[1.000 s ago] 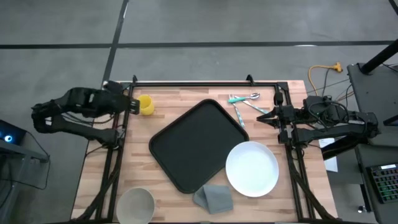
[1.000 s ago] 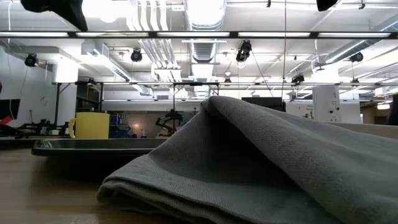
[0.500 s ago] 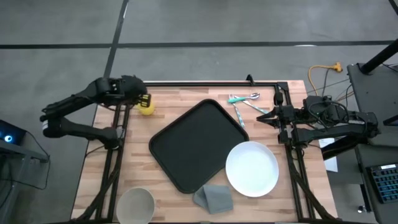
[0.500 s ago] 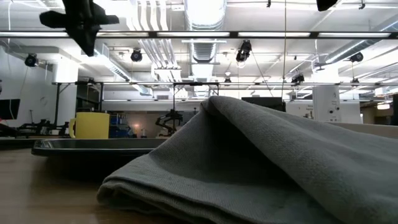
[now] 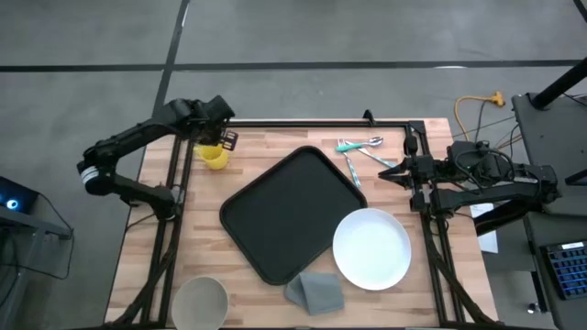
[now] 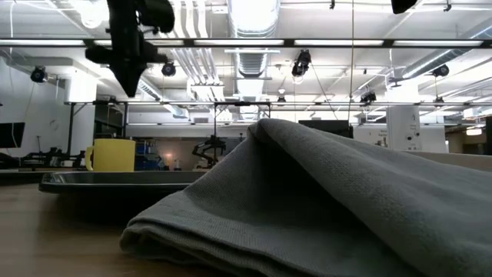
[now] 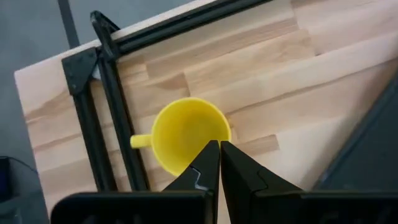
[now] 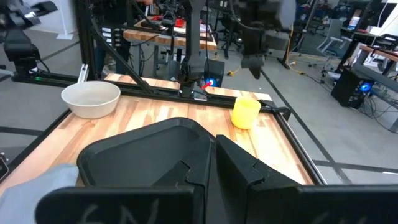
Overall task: Set up tray
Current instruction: Put the yellow mug on the black tray
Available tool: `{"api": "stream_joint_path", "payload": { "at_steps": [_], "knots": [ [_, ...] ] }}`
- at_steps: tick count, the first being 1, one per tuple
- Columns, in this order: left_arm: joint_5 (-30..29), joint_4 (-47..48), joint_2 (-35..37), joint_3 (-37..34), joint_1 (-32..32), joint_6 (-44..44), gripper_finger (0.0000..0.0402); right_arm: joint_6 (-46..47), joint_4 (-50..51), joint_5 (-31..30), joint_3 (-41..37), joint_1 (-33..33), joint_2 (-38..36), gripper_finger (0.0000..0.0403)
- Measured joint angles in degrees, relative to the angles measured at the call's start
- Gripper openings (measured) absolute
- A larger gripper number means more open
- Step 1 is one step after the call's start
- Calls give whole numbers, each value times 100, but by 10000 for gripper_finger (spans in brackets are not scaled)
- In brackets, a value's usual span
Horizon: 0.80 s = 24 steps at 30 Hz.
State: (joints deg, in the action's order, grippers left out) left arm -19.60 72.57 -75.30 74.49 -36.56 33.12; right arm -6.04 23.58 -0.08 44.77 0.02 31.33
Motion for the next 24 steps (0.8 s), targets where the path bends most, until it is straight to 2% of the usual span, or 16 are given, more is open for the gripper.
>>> {"api": "stream_joint_path", "payload": {
  "at_steps": [7,19,24],
  "knots": [
    [730,-465,-591,-65,-478,-520,0,-9,-1,0,0,-1,0,18],
    [773,-606,-715,-196,-478,-502,0,-7,-1,-1,0,1,0,18],
    [763,-718,-715,-188,-461,-233,0,-10,-1,0,0,0,0,18]
  ]
}}
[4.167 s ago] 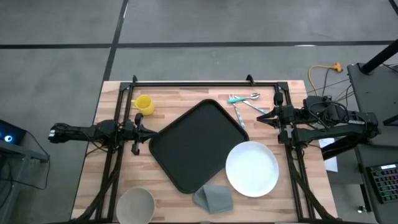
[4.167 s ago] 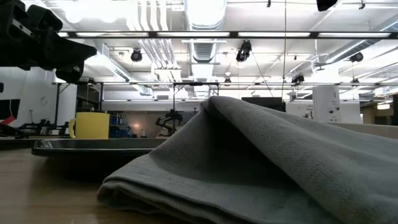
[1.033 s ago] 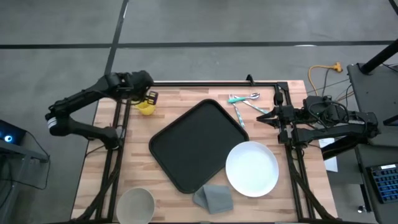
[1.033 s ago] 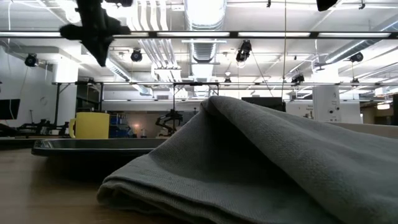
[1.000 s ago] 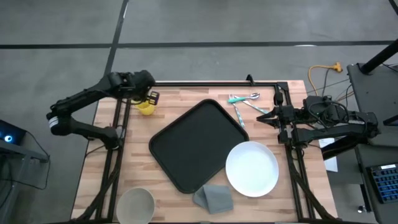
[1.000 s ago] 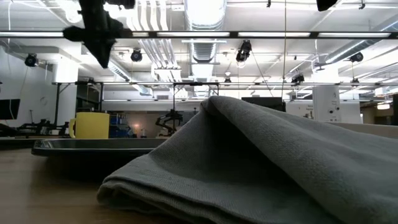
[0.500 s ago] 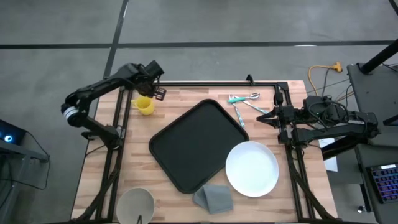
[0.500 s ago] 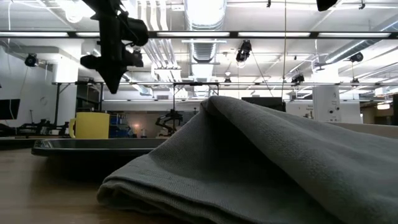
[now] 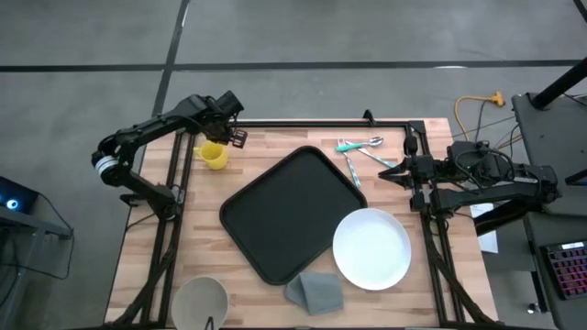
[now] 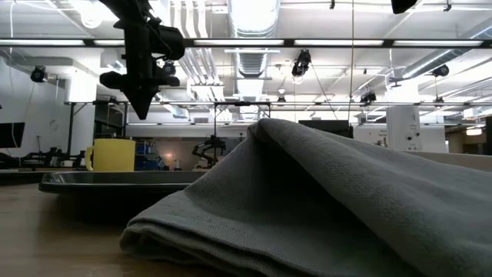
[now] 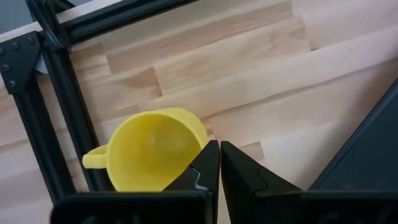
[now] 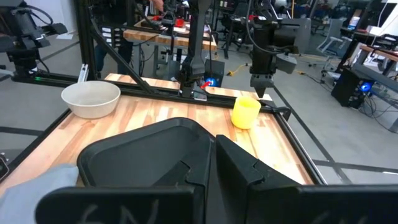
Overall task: Set up tray
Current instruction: Put the yellow mug on the black tray
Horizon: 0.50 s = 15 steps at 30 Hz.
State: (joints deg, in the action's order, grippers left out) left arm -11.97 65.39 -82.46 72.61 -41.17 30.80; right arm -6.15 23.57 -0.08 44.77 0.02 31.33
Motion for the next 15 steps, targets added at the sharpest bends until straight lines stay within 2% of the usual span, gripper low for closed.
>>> {"api": "stream_joint_path", "payload": {
  "at_steps": [4,15],
  "knots": [
    [-8,-195,0,-25,0,-68,0,3,0,0,0,1,0,18],
    [-54,37,0,-141,-13,-400,4,10,0,0,0,0,0,18]
  ]
}}
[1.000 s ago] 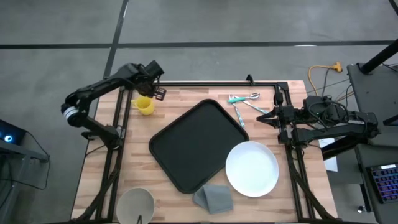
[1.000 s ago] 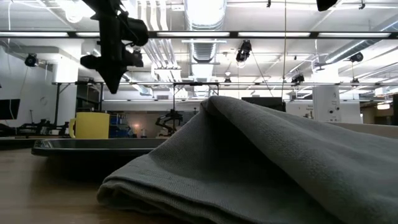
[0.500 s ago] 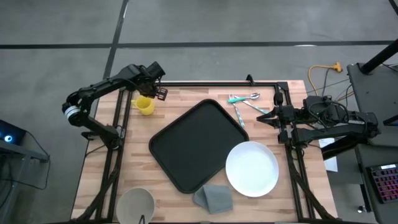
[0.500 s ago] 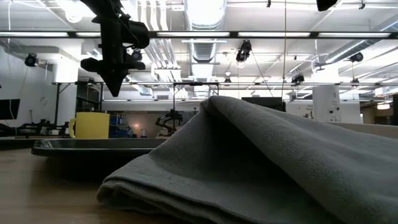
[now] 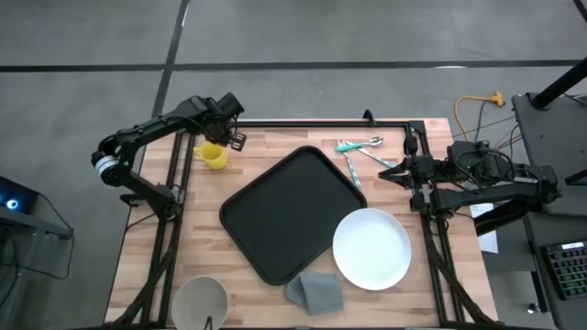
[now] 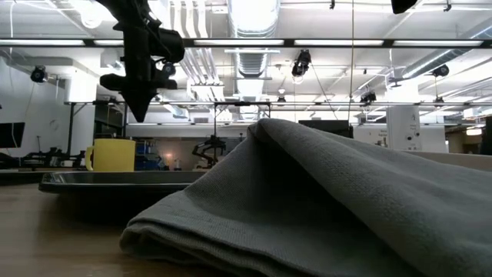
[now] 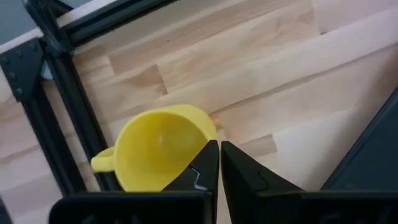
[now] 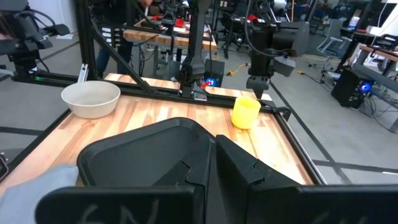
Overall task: Set up tray
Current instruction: Put the yellow mug on the black tray
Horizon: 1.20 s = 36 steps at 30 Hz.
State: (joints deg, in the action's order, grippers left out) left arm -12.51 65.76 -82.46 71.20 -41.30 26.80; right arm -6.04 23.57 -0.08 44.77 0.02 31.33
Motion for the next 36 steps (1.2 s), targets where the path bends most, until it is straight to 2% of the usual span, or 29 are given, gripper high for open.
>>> {"api": "stream_joint_path", "payload": {
  "at_steps": [5,17,26,36],
  "knots": [
    [-2,95,0,-85,1,112,34,0,1,-1,0,-1,0,18],
    [-8,100,0,-408,0,115,140,-7,1,-2,0,1,0,18],
    [-5,-89,0,-660,42,119,148,-11,0,-2,0,1,0,18],
    [0,-832,0,-1408,42,119,148,-7,0,0,0,0,0,18]
  ]
}}
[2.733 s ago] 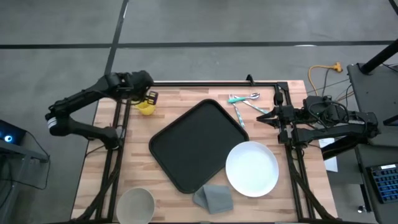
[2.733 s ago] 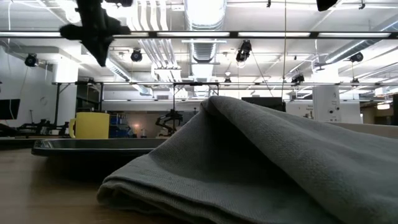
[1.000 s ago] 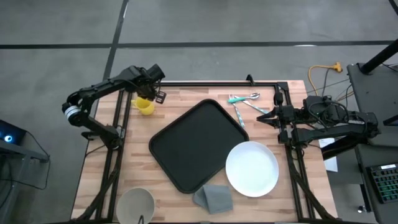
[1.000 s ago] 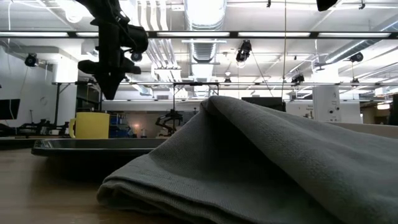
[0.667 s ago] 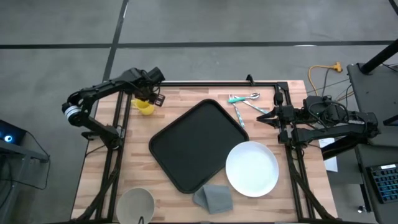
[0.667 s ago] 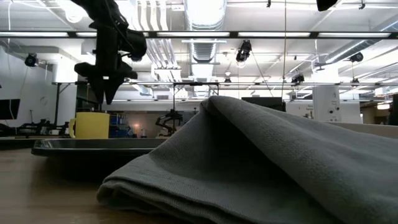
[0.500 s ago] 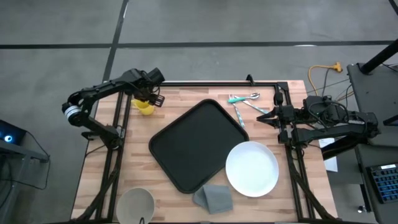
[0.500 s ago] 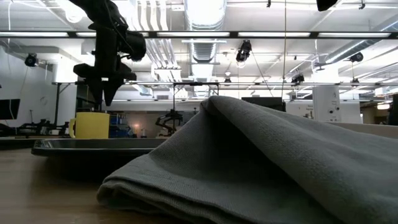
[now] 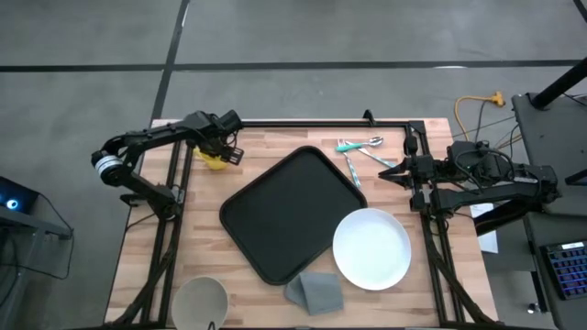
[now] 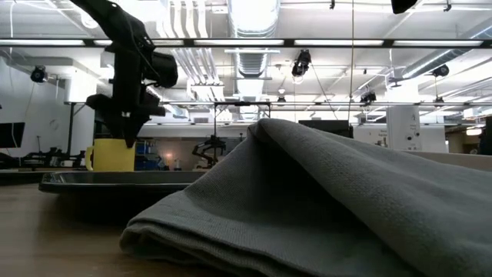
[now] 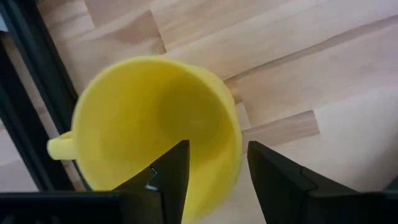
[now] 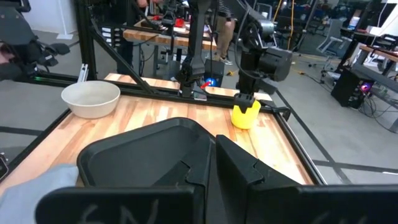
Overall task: Set up tray
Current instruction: Put the yellow mug on the black tray
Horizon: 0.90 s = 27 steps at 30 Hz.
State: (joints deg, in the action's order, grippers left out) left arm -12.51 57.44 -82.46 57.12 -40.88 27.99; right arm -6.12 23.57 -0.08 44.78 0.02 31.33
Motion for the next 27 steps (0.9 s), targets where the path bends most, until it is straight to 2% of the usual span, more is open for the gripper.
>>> {"api": "stream_joint_path", "payload": {
  "at_steps": [9,13,18,21,27],
  "knots": [
    [32,-185,0,-311,0,-381,143,-4,0,0,0,1,0,18],
    [71,-183,0,-313,7,-623,102,-2,0,-1,0,0,0,18],
    [202,-187,0,-259,7,-641,12,-3,0,-2,0,-1,0,18],
    [263,-160,0,-197,11,-649,9,7,0,0,0,-1,0,18],
    [832,-154,9,-4,146,-644,3,2,0,0,0,-1,0,18]
  ]
}}
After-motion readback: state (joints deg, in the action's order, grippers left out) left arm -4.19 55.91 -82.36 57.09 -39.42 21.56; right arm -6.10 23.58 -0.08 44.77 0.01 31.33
